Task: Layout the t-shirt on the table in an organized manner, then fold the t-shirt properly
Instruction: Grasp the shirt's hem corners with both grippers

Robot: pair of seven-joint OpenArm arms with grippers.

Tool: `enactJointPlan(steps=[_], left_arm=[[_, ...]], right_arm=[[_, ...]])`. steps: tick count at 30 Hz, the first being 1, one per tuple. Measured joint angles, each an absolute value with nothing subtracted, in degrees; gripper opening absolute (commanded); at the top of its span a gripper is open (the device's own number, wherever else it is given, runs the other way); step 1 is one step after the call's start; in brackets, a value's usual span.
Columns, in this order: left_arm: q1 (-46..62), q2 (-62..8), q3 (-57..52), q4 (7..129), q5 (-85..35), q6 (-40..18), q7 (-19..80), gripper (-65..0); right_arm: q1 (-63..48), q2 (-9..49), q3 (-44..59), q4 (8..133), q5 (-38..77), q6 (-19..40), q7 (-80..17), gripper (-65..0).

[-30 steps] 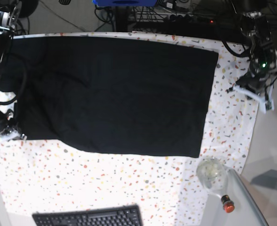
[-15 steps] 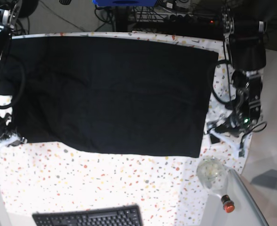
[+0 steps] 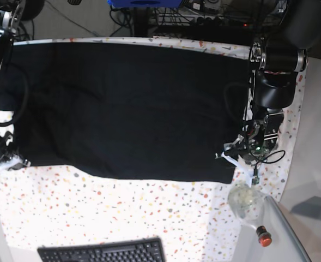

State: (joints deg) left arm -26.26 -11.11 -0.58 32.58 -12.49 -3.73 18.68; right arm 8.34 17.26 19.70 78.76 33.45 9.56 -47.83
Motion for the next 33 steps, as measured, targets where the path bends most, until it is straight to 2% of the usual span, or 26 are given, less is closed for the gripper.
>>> enactJointPlan(steps=[2, 3, 7, 11, 16, 19, 23, 26, 33], left_arm=[[-26.3, -11.3, -0.6, 32.5, -13.0, -3.9, 18.7, -63.4], [-26.3, -11.3, -0.6, 32.5, -13.3, -4.5, 18.8, -65.0], [-25.5, -11.5, -0.7, 33.9, -13.3, -4.5, 19.3, -65.0], [-19.9, -12.3, -0.8, 43.6, -13.3, -4.3, 22.8, -65.0], [-14.0, -12.9, -1.2, 57.7, -12.9, -2.8, 33.8, -65.0], [-11.0, -12.4, -5.2, 67.3, -13.5, -1.8, 38.3, -65.0], [-7.7, -12.8, -7.5, 76.3, -13.1, -1.5, 49.1, -65.0], [-5.6, -12.7, -7.5, 80.3, -12.9, -1.5, 53.7, -65.0], [-0.1, -12.6, -7.5, 81.6, -13.3, -1.5, 54.9, -65.0]], right_arm=[[8.3, 17.3, 19.7, 78.8, 33.4, 9.6, -47.9, -65.0], [8.3, 17.3, 19.7, 78.8, 33.4, 9.6, -47.9, -65.0], [8.3, 17.3, 19.6, 78.8, 33.4, 9.5, -47.8, -65.0], [8.3, 17.3, 19.4, 78.7, 33.3, 9.6, -47.8, -65.0], [8.3, 17.3, 19.4, 78.6, 33.2, 9.7, -47.8, -65.0], [8.3, 17.3, 19.4, 78.6, 33.3, 9.7, -47.8, -65.0], [8.3, 17.3, 19.4, 78.6, 33.2, 9.7, -47.8, -65.0], [8.3, 17.2, 19.4, 78.6, 33.4, 9.7, -47.7, -65.0], [8.0, 17.3, 19.4, 78.6, 33.4, 9.7, -47.7, -65.0]])
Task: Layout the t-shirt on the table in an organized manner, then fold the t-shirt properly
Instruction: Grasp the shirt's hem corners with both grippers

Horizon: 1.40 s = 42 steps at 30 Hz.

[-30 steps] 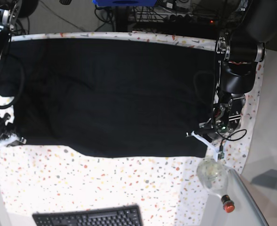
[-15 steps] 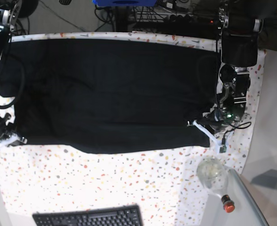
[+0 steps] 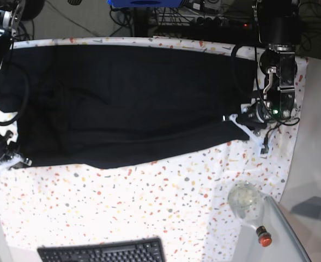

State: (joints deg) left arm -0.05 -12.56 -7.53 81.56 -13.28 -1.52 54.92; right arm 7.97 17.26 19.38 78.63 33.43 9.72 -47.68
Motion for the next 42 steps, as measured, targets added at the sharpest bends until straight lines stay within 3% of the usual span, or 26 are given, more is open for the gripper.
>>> enactJointPlan(steps=[3, 8, 11, 19, 23, 29, 34, 42], left_arm=[[0.7, -12.5, -7.6, 81.6, -13.3, -1.5, 54.8, -65.0], [2.3, -12.6, -7.7, 81.9, -13.3, -1.5, 54.7, -26.3], [3.3, -12.5, -7.7, 82.7, -13.2, -1.5, 54.7, -15.5], [5.7, -9.4, -23.5, 93.6, -20.7, -1.5, 54.7, -14.8], [3.9, -10.0, -27.8, 91.1, -26.6, -1.3, 54.1, -14.8], [-4.6, -10.3, -27.0, 74.3, -30.0, -6.7, 53.3, -14.8], [-5.7, -11.0, -26.2, 66.7, -29.2, -6.4, 46.8, -14.8], [-9.5, -12.8, -15.9, 58.1, -29.7, -6.5, 39.7, -14.8]], right_arm=[[7.6, 17.3, 19.4, 78.6, 33.4, 9.7, -47.7, -65.0], [7.6, 17.3, 19.4, 78.6, 33.4, 9.7, -47.7, -65.0], [7.6, 17.3, 19.4, 78.6, 33.4, 9.7, -47.7, -65.0], [7.6, 17.3, 19.4, 78.6, 33.3, 9.7, -47.7, -65.0], [7.6, 17.3, 19.4, 78.6, 33.4, 9.7, -47.7, -65.0], [7.6, 17.3, 19.4, 78.6, 33.3, 9.7, -47.7, -65.0], [7.6, 17.2, 19.4, 78.6, 33.5, 9.7, -47.7, -65.0], [6.6, 17.1, 19.4, 78.6, 33.4, 9.7, -47.7, -65.0]])
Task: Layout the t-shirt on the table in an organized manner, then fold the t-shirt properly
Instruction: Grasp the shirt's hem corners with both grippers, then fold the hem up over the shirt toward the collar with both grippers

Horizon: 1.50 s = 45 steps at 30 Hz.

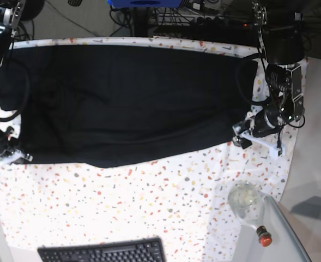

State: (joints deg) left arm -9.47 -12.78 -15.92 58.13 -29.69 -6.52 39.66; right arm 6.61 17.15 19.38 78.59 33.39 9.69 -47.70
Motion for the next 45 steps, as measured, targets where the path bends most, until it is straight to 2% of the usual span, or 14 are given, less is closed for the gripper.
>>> enactJointPlan(steps=[5, 7, 16, 25, 30, 38, 45], left_arm=[[-11.0, -13.4, -15.6, 55.0, -30.3, -7.6, 38.9, -15.0], [-11.3, -13.3, -15.5, 54.8, -30.2, -7.4, 39.0, -17.9], [-11.1, -13.2, -15.5, 54.2, -30.1, -6.5, 39.0, -64.2], [-14.2, -13.4, -14.8, 54.2, -29.5, -6.5, 40.9, -65.0], [-18.0, -15.0, -8.1, 54.3, -29.5, -6.5, 41.0, -65.0], [-21.3, -14.9, -7.5, 54.3, -29.9, -6.5, 41.0, -65.0], [-22.2, -14.9, -7.4, 58.4, -30.0, -6.5, 41.2, -65.0]], right_arm=[[6.8, 17.1, 19.4, 78.6, 33.5, 9.7, -47.6, -65.0], [6.7, 17.1, 19.4, 78.6, 33.4, 9.7, -47.7, -65.0], [6.7, 17.2, 19.4, 78.6, 33.4, 9.7, -47.7, -65.0], [6.8, 17.1, 19.4, 78.6, 33.4, 9.7, -47.4, -65.0], [6.8, 17.1, 19.4, 78.5, 33.4, 9.7, -41.3, -65.0], [10.1, 17.9, 19.2, 73.7, 33.4, 10.0, -37.6, -65.0], [16.9, 20.5, 19.1, 60.9, 32.8, 20.1, -35.7, -65.0]])
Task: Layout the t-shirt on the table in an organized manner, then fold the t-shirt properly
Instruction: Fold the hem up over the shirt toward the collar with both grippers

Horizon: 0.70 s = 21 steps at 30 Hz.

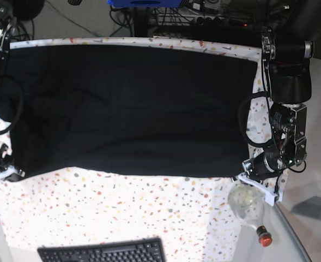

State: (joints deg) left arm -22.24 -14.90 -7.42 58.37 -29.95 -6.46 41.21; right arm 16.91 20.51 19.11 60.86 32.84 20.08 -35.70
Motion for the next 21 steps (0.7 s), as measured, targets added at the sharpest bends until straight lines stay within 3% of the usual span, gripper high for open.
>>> enactJointPlan(steps=[3, 11, 21], left_arm=[[-22.9, -15.0, -7.4, 58.8, -29.8, -6.5, 41.2, -65.0], [-22.7, -14.9, -7.3, 58.9, -29.9, -6.5, 41.3, -65.0], [-19.1, -16.7, -7.5, 60.0, -29.6, -6.4, 41.4, -65.0]], right_arm=[[18.7, 21.1, 19.1, 56.8, 32.9, 23.0, -30.4, -65.0], [24.1, 21.6, 14.2, 49.5, 19.7, 34.5, -23.5, -65.0], [23.8, 22.3, 9.7, 46.8, 9.5, 35.0, -13.3, -65.0]])
